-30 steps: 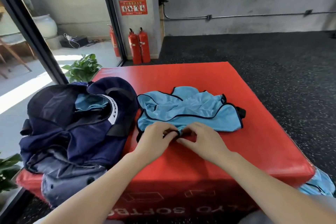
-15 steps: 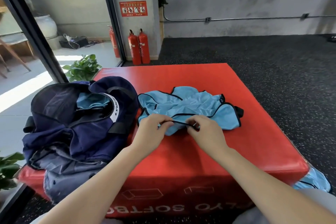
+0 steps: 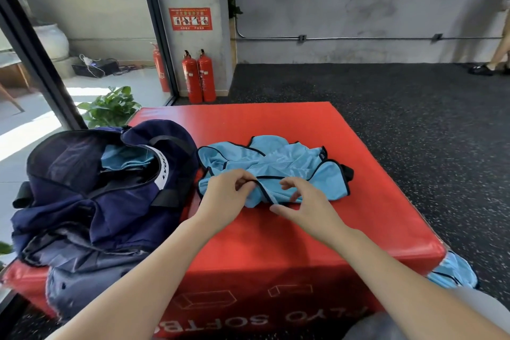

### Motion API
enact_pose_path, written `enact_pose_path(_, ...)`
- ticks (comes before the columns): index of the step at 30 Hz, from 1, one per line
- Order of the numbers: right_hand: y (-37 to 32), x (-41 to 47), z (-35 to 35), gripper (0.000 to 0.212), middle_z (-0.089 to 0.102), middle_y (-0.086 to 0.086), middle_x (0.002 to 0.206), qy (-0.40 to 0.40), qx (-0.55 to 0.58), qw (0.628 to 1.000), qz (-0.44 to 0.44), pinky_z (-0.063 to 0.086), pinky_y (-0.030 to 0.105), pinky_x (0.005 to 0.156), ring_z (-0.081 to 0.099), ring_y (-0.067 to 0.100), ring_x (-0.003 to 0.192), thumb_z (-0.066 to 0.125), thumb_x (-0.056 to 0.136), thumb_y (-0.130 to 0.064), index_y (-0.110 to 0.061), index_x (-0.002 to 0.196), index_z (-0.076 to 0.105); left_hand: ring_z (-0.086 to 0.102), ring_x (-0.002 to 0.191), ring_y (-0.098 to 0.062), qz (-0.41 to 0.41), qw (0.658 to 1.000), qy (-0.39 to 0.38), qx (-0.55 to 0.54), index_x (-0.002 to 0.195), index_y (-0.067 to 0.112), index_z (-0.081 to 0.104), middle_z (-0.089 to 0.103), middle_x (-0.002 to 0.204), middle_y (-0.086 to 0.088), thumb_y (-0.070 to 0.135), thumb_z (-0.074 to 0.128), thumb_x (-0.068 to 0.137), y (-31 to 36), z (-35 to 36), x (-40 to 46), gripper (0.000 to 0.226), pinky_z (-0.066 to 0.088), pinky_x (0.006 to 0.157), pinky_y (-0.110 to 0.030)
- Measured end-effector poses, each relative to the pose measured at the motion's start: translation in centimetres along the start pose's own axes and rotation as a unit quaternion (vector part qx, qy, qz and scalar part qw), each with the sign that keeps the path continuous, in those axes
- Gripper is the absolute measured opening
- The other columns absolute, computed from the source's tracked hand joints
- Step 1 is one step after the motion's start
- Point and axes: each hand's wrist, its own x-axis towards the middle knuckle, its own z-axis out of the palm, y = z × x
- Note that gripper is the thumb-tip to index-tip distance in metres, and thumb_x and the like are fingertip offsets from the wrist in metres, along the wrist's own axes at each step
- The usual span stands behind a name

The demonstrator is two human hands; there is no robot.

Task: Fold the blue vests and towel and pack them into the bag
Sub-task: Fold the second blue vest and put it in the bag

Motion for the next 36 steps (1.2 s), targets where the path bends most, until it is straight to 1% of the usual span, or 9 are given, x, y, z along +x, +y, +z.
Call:
enact_pose_path(3, -0.6, 0.1, 0.7, 0.034, 0.063, -0.024, 0.104, 0.041, -0.02, 0.999, -0.018, 0.048, 0.025, 0.074, 0.059, 0.003, 0.077, 0.072, 0.08, -0.056, -0.038, 0.108, 0.063, 0.065, 0.077, 0.003, 0.008, 1.0, -0.014, -0.011, 0.09, 0.024, 0.075, 0.072, 0.08, 0.014, 0.013, 0.072, 0.088, 0.7, 0.5, -0.5, 0.011, 0.046, 0.072, -0.008)
enact_pose_path(8, -1.6, 0.3, 1.5, 0.024, 0.058, -0.022, 0.089, 0.06, -0.072, 0.995, -0.027, 0.039, 0.024, 0.069, 0.052, -0.001, 0.077, 0.072, 0.081, -0.05, -0.035, 0.099, 0.066, 0.068, 0.076, 0.002, 0.029, 0.999, -0.022, -0.022, 0.085, 0.023, 0.076, 0.073, 0.076, 0.015, 0.019, 0.076, 0.087, 0.8, 0.9, -0.9, 0.005, 0.05, 0.074, -0.013)
enact_pose_path(13, -0.6, 1.1, 0.8, 0.016, 0.066, -0.017, 0.096, 0.088, -0.052, 0.995, 0.021, 0.05, 0.033, 0.082, 0.06, 0.008, 0.09, 0.072, 0.082, -0.026, -0.032, 0.096, 0.069, 0.066, 0.076, 0.001, 0.045, 0.999, 0.011, 0.01, 0.079, 0.029, 0.073, 0.07, 0.075, 0.021, 0.021, 0.077, 0.086, 0.5, 0.5, -0.6, 0.012, 0.046, 0.072, -0.012)
enact_pose_path(19, -0.4, 1.5, -0.5, 0.016, 0.07, -0.023, 0.083, 0.094, 0.086, 0.992, -0.002, 0.042, 0.012, 0.076, 0.063, -0.007, 0.08, 0.07, 0.09, -0.011, -0.026, 0.095, 0.075, 0.066, 0.078, 0.0, 0.021, 0.997, 0.065, 0.021, 0.081, 0.026, 0.073, 0.07, 0.076, 0.019, 0.018, 0.075, 0.087, -0.5, -1.2, 0.5, 0.01, 0.048, 0.073, -0.014)
enact_pose_path(21, -1.0, 1.4, -0.7, 0.012, 0.07, -0.025, 0.083, 0.092, 0.093, 0.991, -0.032, 0.043, 0.009, 0.076, 0.064, -0.005, 0.083, 0.072, 0.091, -0.015, -0.025, 0.096, 0.076, 0.064, 0.085, 0.004, 0.009, 0.998, 0.047, 0.038, 0.09, 0.025, 0.073, 0.071, 0.085, 0.02, 0.02, 0.075, 0.087, -0.7, -1.4, 0.5, 0.006, 0.049, 0.082, -0.017)
enact_pose_path(24, -1.7, 1.1, -0.4, 0.012, 0.067, -0.025, 0.082, 0.065, 0.061, 0.992, -0.087, 0.041, 0.009, 0.074, 0.062, -0.006, 0.082, 0.073, 0.091, -0.016, -0.022, 0.1, 0.078, 0.057, 0.104, 0.006, 0.045, 0.995, -0.026, 0.084, 0.115, 0.029, 0.071, 0.066, 0.107, 0.022, 0.029, 0.078, 0.085, -0.2, -0.7, -0.2, 0.031, 0.042, 0.095, -0.017)
enact_pose_path(28, -1.7, 1.1, -0.2, 0.011, 0.064, -0.023, 0.08, 0.051, 0.037, 0.991, -0.118, 0.04, 0.011, 0.073, 0.059, -0.005, 0.079, 0.072, 0.092, -0.019, -0.02, 0.102, 0.078, 0.059, 0.091, 0.001, 0.133, 0.987, -0.032, 0.088, 0.105, 0.031, 0.077, 0.073, 0.095, 0.018, 0.024, 0.071, 0.09, 1.3, 0.4, -0.8, 0.017, 0.045, 0.085, -0.02)
enact_pose_path(33, -0.1, 1.3, -1.3, 0.008, 0.067, -0.019, 0.081, 0.035, 0.023, 0.996, -0.081, 0.041, 0.012, 0.072, 0.059, -0.001, 0.077, 0.076, 0.089, -0.02, -0.022, 0.096, 0.078, 0.061, 0.084, 0.009, 0.088, 0.995, 0.013, 0.035, 0.092, 0.029, 0.08, 0.07, 0.082, 0.029, 0.019, 0.076, 0.087, 1.0, -0.8, -0.9, 0.012, 0.04, 0.077, -0.008)
enact_pose_path(36, 1.5, 1.4, -2.1, 0.012, 0.065, -0.025, 0.086, 0.024, -0.008, 0.998, -0.054, 0.039, 0.009, 0.075, 0.059, -0.007, 0.083, 0.074, 0.09, -0.02, -0.023, 0.101, 0.077, 0.063, 0.074, 0.003, 0.057, 0.997, 0.044, -0.009, 0.088, 0.029, 0.081, 0.072, 0.082, 0.028, 0.016, 0.077, 0.086, 0.6, -1.9, -0.8, 0.013, 0.043, 0.071, -0.011)
